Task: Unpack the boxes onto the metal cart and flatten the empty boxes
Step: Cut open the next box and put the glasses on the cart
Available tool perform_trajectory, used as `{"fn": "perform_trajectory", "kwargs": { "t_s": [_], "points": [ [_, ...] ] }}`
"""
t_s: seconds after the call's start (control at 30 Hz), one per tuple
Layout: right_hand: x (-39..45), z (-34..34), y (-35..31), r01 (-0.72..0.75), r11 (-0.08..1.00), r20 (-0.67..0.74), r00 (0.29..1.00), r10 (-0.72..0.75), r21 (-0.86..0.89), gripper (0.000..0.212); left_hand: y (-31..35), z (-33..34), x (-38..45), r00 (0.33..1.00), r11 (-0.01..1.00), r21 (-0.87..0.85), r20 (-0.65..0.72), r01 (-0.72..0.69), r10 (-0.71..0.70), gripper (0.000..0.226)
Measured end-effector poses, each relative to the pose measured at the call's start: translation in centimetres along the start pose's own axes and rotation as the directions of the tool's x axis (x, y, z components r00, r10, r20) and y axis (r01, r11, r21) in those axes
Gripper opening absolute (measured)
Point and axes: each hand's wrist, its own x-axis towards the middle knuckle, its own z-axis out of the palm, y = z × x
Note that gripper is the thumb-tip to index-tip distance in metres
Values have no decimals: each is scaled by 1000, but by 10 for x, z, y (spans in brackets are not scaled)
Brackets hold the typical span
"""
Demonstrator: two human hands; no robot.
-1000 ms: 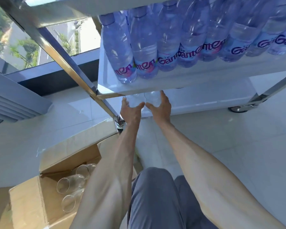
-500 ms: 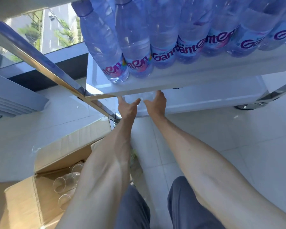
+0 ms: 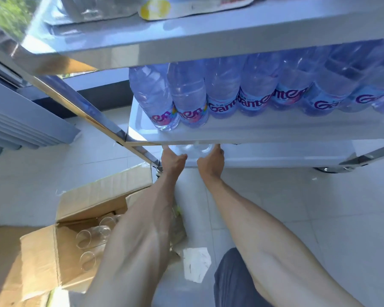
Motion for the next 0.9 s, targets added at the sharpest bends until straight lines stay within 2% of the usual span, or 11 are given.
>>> {"fn": "perform_trajectory", "kwargs": {
  "t_s": [0.07, 0.13, 0.2, 0.37, 0.47, 0.6, 0.73, 0.83, 0.9],
  "points": [
    [-2, -7, 1, -48, 998, 8, 999, 49, -45, 59, -5, -1, -10, 1000, 1000, -12, 4, 9, -9, 72],
    [-6, -13, 0, -112, 989, 4, 994, 113, -95, 49, -11, -5, -19, 1000, 1000, 9, 0, -11, 11, 73],
    [-20, -15, 2, -152, 982, 32, 987, 156, -112, 38, -23, -16, -26, 997, 997, 65, -56, -50, 53, 62],
    [-86, 11, 7, -42, 990, 91, 994, 55, -135, 27, -69, -59, -48, 974, 969, 224, -172, -104, 144, 27],
    [-138, 42, 8, 24, 993, 120, 993, -10, -113, 26, -106, -99, -63, 979, 978, 203, -190, -36, 75, 29],
    [-212, 96, -1, 169, 972, 121, 981, -150, -164, 20, -174, -165, -77, 977, 982, 172, -211, 75, -38, 31],
    [-273, 146, 6, 315, 934, 263, 928, -266, -168, 27, -237, -211, -77, 961, 963, 193, -239, 188, -140, 29],
    [-297, 188, 26, 360, 885, 439, 874, -208, -297, 32, -277, -234, -63, 956, 936, 249, -221, 248, -194, 38],
    [-305, 206, 44, 295, 862, 529, 848, -37, -411, 53, -298, -243, -54, 949, 921, 251, -177, 299, -260, 48]
  ]
}}
